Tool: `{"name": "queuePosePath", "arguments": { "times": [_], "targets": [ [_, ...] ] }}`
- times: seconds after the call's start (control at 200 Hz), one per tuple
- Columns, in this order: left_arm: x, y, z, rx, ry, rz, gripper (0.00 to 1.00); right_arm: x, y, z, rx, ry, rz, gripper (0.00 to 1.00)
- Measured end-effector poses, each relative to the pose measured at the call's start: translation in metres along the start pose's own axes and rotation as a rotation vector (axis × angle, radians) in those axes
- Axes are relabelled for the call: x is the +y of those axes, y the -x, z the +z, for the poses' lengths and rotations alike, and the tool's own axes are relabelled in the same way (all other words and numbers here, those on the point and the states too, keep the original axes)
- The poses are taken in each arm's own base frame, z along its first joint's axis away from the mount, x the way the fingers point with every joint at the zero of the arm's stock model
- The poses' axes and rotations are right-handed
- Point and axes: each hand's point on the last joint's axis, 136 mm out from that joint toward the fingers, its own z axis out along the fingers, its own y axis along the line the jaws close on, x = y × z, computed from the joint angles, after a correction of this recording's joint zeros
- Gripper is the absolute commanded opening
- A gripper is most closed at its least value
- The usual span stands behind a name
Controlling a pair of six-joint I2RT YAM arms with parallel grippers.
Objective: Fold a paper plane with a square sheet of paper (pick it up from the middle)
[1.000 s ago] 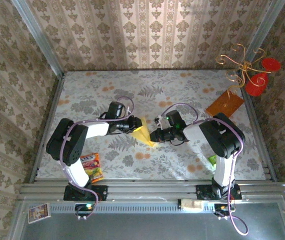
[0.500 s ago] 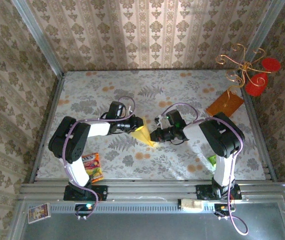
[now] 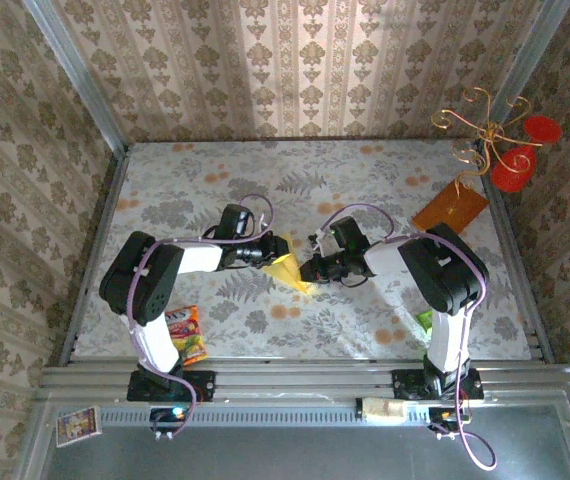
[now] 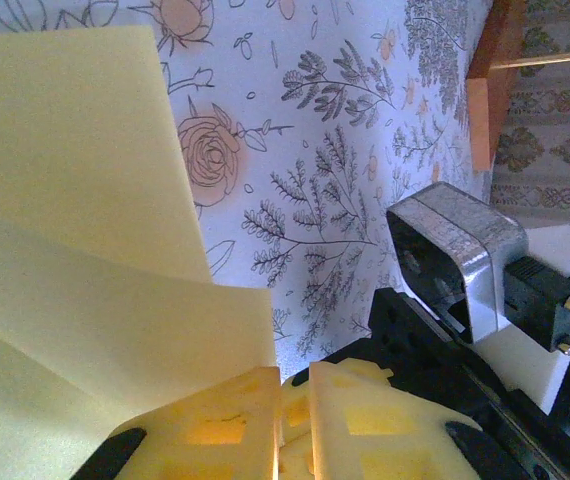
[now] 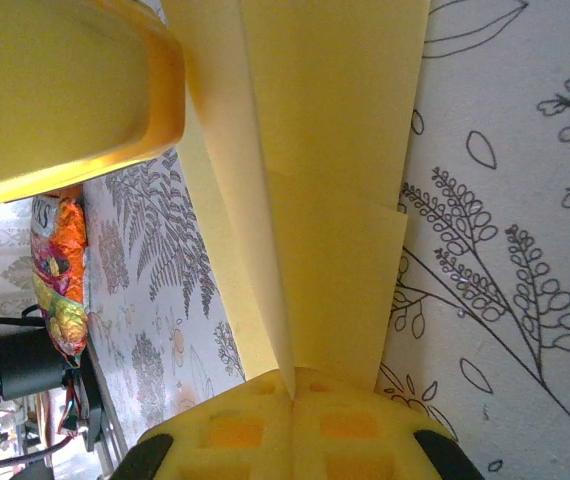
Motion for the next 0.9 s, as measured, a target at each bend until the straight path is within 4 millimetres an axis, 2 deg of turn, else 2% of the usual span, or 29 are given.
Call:
{"name": "queuePosePath", "arguments": {
  "times": [0.22, 0.485, 0.625, 0.9],
  "targets": [
    [0.002, 0.000, 0.001, 0.002, 0.004, 0.002, 0.15, 0.000, 0.000, 0.000, 0.000, 0.000, 0.004, 0.06],
    [0.023, -0.006, 0.011, 0.029, 0.038, -0.036, 0.13, 0.000, 0.000, 0.000, 0.001, -0.001, 0.008, 0.07],
    [0.021, -0.003, 0.011, 0.026, 0.035, -0.031, 0.13, 0.000, 0.000, 0.000, 0.002, -0.001, 0.010, 0.10],
    [0.024, -0.002, 0.010, 0.024, 0.043, -0.035, 0.13, 0.004, -0.004, -0.005, 0.030, -0.019, 0.041, 0.23]
  ]
}}
